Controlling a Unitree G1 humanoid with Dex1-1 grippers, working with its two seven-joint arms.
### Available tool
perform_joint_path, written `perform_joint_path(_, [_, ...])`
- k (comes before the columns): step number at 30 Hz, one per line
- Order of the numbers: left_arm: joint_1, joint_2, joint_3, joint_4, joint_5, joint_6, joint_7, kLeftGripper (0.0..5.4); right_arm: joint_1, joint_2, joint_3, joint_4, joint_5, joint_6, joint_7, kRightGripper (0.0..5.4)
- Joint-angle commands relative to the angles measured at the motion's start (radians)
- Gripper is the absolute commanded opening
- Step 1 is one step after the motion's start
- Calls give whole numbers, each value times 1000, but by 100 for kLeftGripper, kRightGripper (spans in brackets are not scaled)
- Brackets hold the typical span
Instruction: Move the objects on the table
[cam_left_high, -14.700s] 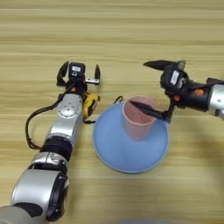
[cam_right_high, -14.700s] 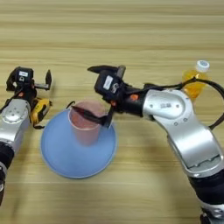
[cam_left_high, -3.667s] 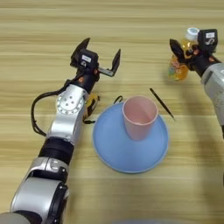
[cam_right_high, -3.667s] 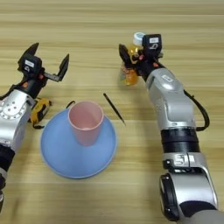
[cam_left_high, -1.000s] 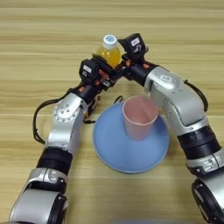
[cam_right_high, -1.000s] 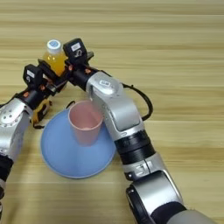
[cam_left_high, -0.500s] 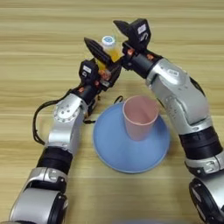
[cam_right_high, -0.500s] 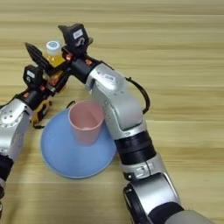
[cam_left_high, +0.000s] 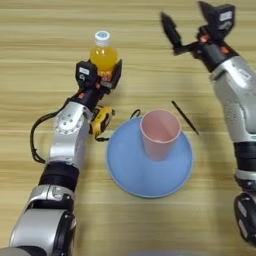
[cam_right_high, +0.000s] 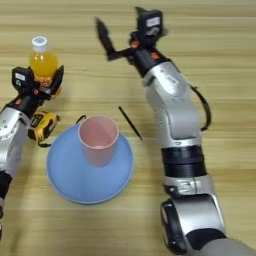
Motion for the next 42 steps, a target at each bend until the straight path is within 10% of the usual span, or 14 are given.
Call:
perform_joint_path(1, [-49,26,45,17,-10,-13,39,341,27,-68,-86,192,-54,-93,-91,540])
perform_joint_path(13, [-83,89,110,157,31,-18,150,341,-13,-120,-145,683,-107,-236,-230,540])
perform_joint_path(31, [-87,112,71,262,138,-26,283,341,-4,-95,-126,694,-108,-279,-236,540])
perform_joint_path(42, [-77,73,72,276,107,7,299,341,0,-87,-130,681,-96,-276,-226,540])
